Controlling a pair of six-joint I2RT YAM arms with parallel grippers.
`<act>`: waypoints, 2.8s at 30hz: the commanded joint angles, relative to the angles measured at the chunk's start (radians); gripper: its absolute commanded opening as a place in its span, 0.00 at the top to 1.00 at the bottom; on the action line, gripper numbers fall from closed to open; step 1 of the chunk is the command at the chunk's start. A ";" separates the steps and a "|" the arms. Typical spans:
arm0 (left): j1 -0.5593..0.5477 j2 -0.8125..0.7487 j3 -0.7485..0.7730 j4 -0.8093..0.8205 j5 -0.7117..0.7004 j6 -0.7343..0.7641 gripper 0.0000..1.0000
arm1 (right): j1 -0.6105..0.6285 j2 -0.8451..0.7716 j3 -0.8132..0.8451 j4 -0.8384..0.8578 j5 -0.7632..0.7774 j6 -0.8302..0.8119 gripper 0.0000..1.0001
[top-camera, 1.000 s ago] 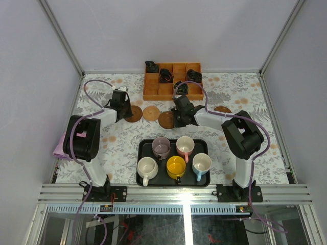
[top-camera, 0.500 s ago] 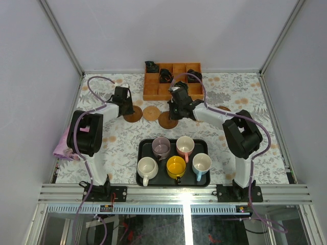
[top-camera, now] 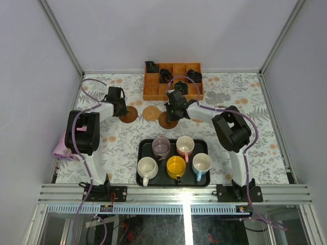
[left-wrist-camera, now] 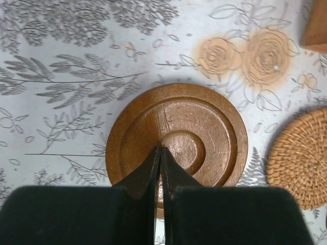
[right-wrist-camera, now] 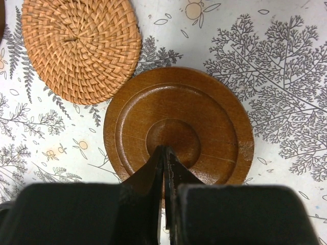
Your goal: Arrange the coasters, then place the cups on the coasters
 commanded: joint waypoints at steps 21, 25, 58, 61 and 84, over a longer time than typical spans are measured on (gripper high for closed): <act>0.044 0.010 0.013 0.054 0.112 0.009 1.00 | 0.006 0.102 0.162 -0.132 0.380 -0.037 1.00; 0.043 0.020 0.015 0.057 0.123 0.008 0.99 | 0.000 0.107 0.168 -0.124 0.386 -0.040 1.00; 0.029 0.062 -0.008 0.075 0.274 -0.044 0.97 | 0.047 0.114 0.285 0.008 -0.030 -0.131 0.97; 0.020 0.069 -0.013 0.080 0.276 -0.052 0.97 | 0.059 0.134 0.314 0.002 -0.045 -0.136 0.97; 0.002 0.067 -0.023 0.074 0.275 -0.067 0.95 | 0.082 0.195 0.345 -0.036 -0.091 -0.131 0.97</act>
